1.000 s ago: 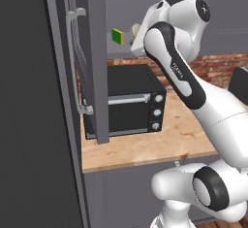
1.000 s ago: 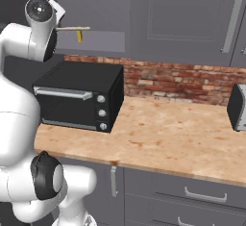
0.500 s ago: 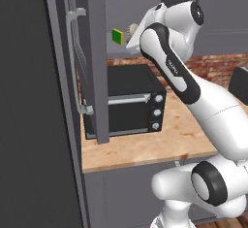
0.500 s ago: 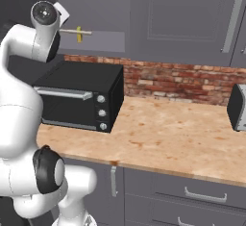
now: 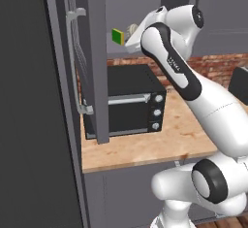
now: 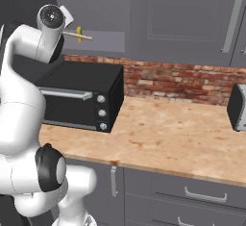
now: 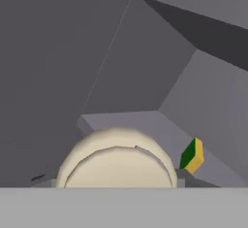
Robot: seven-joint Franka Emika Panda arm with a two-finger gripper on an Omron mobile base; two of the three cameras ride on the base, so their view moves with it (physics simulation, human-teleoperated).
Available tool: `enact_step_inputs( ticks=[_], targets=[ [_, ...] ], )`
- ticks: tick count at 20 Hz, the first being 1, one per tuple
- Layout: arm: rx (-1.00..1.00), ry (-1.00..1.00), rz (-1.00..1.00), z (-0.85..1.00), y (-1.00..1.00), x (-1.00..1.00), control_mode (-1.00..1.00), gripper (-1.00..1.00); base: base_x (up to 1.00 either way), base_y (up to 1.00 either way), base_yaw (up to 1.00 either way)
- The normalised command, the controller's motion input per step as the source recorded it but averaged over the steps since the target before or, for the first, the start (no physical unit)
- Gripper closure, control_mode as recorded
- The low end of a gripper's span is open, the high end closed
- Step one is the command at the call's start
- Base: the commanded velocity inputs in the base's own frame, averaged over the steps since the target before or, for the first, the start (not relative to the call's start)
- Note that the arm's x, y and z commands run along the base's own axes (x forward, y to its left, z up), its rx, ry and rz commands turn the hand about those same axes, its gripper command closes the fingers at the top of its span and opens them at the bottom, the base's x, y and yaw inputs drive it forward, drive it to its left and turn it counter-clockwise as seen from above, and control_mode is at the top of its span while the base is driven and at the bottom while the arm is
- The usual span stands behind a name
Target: Pick up the sponge and dish brush from the sink, and place them back in the cabinet, and close the cabinet door.
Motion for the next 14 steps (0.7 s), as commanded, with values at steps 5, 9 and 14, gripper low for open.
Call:
enact_step_inputs(
  ticks=[5,9,14],
  targets=[
    [0.04,0.00,0.00,-0.03,0.01,0.10,-1.00,1.00,0.00,0.00,0.00],
    [0.04,0.00,0.01,-0.06,0.01,0.12,-1.00,1.00,0.00,0.00,0.00],
    [0.04,0.00,0.01,-0.02,0.01,0.15,-1.00,1.00,0.00,0.00,0.00]
  ],
)
